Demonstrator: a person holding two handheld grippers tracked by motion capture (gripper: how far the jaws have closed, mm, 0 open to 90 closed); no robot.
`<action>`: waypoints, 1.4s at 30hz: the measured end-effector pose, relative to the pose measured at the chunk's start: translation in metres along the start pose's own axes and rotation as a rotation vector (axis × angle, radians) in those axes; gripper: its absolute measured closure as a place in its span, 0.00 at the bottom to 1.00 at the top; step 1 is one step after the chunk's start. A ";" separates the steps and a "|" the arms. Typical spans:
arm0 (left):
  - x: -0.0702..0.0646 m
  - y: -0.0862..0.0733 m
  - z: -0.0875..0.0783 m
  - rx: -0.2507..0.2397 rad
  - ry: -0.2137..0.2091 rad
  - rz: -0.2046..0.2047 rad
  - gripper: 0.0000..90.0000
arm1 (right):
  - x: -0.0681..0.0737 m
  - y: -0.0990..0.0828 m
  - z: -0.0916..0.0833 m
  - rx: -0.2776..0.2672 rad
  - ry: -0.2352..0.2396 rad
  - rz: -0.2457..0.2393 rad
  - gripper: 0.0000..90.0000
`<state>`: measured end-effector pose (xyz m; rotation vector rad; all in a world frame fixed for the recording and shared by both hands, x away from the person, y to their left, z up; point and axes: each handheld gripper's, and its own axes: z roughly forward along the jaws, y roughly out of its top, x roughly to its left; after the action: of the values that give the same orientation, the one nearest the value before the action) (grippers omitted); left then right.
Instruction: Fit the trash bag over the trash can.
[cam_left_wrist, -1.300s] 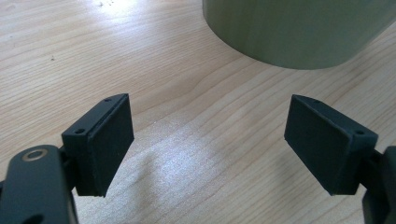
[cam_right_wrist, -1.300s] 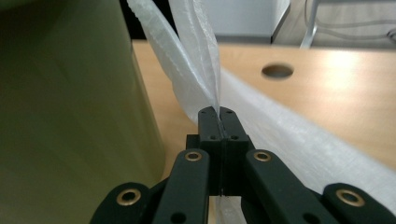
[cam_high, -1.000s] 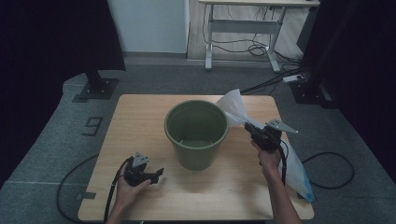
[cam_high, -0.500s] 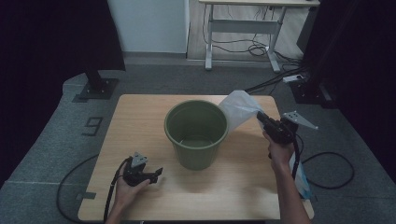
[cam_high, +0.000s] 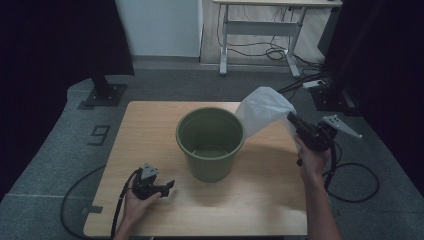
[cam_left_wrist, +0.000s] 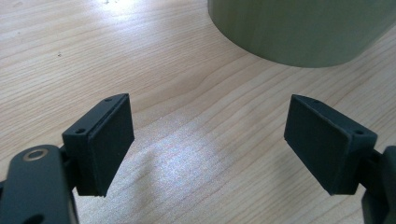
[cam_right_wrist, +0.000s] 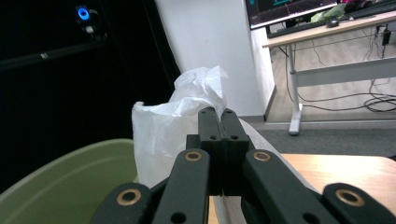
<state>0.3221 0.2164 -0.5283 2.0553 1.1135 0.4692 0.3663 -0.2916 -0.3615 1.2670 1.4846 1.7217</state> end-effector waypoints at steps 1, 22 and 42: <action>0.000 0.000 0.000 0.000 0.000 0.000 0.18 | 0.000 0.002 -0.001 -0.005 0.004 0.003 0.98; 0.002 0.000 -0.001 0.001 0.001 -0.001 0.18 | 0.052 0.046 -0.020 -0.097 0.109 -0.092 0.98; 0.002 0.000 -0.001 0.002 0.000 -0.003 0.18 | 0.091 -0.032 0.018 0.125 0.272 -0.128 0.98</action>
<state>0.3225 0.2189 -0.5278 2.0545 1.1173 0.4667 0.3391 -0.1975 -0.3651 1.0007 1.8121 1.7940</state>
